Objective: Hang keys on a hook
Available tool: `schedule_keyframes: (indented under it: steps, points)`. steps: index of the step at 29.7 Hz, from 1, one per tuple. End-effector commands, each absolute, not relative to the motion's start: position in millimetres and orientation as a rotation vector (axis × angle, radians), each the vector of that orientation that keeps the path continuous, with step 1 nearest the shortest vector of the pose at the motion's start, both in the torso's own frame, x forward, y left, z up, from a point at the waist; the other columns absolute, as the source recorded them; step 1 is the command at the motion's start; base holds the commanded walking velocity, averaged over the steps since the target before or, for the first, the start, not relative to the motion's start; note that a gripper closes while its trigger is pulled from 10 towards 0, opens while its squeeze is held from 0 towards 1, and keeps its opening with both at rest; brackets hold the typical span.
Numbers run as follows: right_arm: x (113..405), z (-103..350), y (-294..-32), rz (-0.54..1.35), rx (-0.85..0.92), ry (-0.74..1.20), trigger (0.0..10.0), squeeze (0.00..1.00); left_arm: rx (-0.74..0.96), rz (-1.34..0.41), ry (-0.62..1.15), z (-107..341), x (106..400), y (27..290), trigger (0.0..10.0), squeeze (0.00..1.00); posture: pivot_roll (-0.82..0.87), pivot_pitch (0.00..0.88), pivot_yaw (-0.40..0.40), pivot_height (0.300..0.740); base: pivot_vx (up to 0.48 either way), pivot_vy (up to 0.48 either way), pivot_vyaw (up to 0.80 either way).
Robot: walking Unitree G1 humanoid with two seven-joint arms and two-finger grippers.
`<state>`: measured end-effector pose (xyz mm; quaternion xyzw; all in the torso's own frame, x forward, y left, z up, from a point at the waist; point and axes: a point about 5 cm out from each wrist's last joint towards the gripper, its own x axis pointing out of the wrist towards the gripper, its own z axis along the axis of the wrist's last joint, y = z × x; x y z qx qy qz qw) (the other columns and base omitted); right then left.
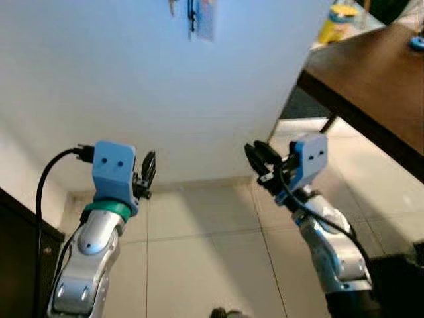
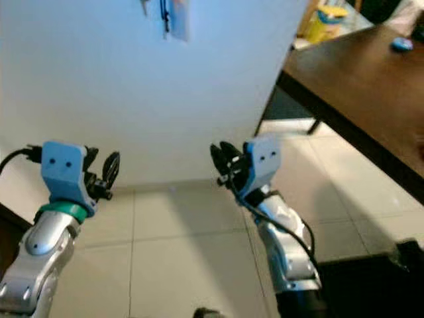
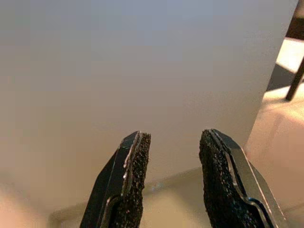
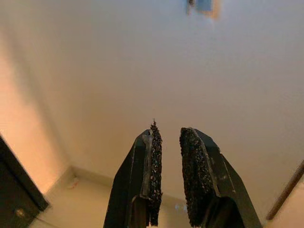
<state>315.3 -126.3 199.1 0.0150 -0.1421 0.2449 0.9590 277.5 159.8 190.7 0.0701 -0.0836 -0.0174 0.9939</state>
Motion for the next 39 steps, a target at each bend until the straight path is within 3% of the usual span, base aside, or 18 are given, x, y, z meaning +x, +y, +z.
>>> schedule_keyframes:
  steps: [1,39]
  points:
    - [316.7,203.1,-126.5,0.490,0.027,-0.294,10.0,0.00,0.142,-0.049,-0.148,186.9,277.0,157.5,10.0,0.00,-0.03,0.106,0.036,0.740,0.000,0.000,-0.80]
    - [327.1,201.4,-108.3,0.517,0.029,-0.318,10.0,0.00,0.184,0.009,-0.080,170.0,286.5,163.6,10.0,0.00,-0.02,0.040,0.046,0.740,0.009,0.000,-0.77]
